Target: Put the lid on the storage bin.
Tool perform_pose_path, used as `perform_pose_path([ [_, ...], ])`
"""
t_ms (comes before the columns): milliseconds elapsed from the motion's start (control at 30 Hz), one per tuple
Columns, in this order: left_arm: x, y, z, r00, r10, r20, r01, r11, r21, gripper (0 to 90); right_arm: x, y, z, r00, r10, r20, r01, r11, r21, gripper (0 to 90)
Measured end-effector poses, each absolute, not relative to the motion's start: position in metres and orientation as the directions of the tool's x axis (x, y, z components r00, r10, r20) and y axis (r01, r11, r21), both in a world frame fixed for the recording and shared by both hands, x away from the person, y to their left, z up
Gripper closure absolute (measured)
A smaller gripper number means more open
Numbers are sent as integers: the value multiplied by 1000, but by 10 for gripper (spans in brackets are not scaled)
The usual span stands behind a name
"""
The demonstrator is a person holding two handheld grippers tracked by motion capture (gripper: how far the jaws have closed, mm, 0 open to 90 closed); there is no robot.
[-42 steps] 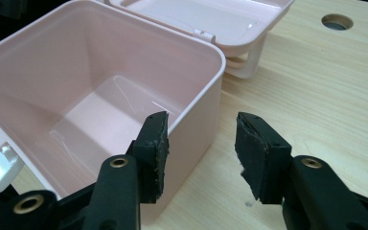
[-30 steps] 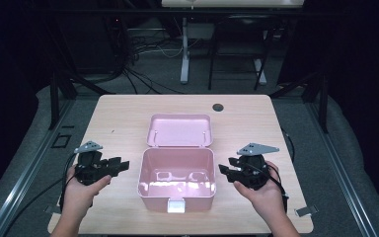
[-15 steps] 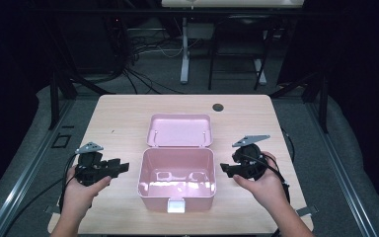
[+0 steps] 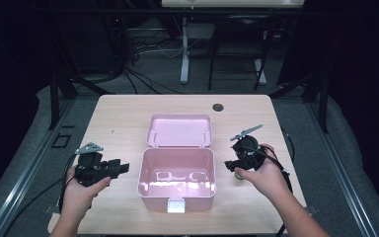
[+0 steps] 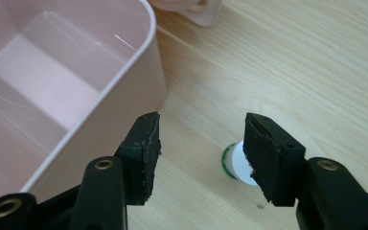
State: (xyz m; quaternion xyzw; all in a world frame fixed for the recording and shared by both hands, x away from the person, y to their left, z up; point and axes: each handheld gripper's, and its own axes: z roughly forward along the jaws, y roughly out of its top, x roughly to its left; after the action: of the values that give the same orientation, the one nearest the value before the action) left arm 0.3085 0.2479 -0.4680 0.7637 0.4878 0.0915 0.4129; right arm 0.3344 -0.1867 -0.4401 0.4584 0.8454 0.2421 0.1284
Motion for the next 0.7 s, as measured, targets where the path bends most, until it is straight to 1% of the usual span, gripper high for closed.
perform_pose_path([
  [400,309,249,-470,505,823,-261,674,-186,715,537,351,-187,-448,-532,846,-11,764,486,423,471],
  [700,310,248,-471,503,823,-264,679,-187,710,535,364,-191,-460,-510,860,-1,804,477,354,482],
])
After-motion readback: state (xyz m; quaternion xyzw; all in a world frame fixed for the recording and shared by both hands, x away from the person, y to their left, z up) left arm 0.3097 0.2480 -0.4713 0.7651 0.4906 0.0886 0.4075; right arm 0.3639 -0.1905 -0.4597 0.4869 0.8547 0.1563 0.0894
